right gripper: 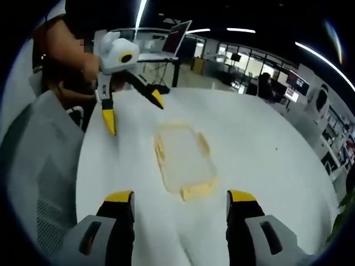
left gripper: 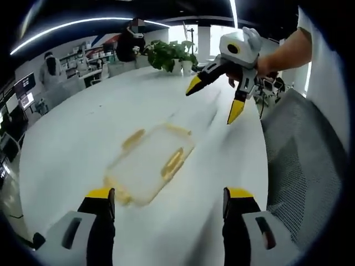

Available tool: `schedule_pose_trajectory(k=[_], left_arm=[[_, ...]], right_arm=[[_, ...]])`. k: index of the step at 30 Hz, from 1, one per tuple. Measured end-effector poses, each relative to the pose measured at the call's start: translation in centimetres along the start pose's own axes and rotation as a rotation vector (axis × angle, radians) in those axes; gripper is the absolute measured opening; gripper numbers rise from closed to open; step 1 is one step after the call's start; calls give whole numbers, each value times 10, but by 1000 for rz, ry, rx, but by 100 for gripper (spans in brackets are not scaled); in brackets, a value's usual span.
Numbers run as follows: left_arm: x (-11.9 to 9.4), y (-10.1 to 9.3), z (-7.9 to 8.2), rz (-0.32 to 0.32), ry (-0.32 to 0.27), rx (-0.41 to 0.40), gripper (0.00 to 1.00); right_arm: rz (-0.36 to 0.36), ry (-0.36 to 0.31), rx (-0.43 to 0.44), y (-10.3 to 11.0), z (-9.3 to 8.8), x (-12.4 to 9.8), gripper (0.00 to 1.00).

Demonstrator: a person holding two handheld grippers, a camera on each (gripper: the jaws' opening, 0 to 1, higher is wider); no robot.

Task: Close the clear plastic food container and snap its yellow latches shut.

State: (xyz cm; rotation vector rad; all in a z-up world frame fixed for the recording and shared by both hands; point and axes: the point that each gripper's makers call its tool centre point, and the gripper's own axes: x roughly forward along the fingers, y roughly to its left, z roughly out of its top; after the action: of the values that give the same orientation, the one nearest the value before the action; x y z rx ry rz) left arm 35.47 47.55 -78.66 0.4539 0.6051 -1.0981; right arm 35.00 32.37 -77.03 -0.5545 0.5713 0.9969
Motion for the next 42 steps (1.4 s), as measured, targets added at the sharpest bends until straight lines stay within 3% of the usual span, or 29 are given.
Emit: schedule_pose_trajectory(k=[24, 42], left_arm=[[17, 37, -14, -43, 106, 88, 74], [29, 60, -12, -80, 195, 248, 71]], right_arm=[[78, 128, -104, -19, -7, 34, 61], [118, 222, -181, -29, -6, 49, 60]])
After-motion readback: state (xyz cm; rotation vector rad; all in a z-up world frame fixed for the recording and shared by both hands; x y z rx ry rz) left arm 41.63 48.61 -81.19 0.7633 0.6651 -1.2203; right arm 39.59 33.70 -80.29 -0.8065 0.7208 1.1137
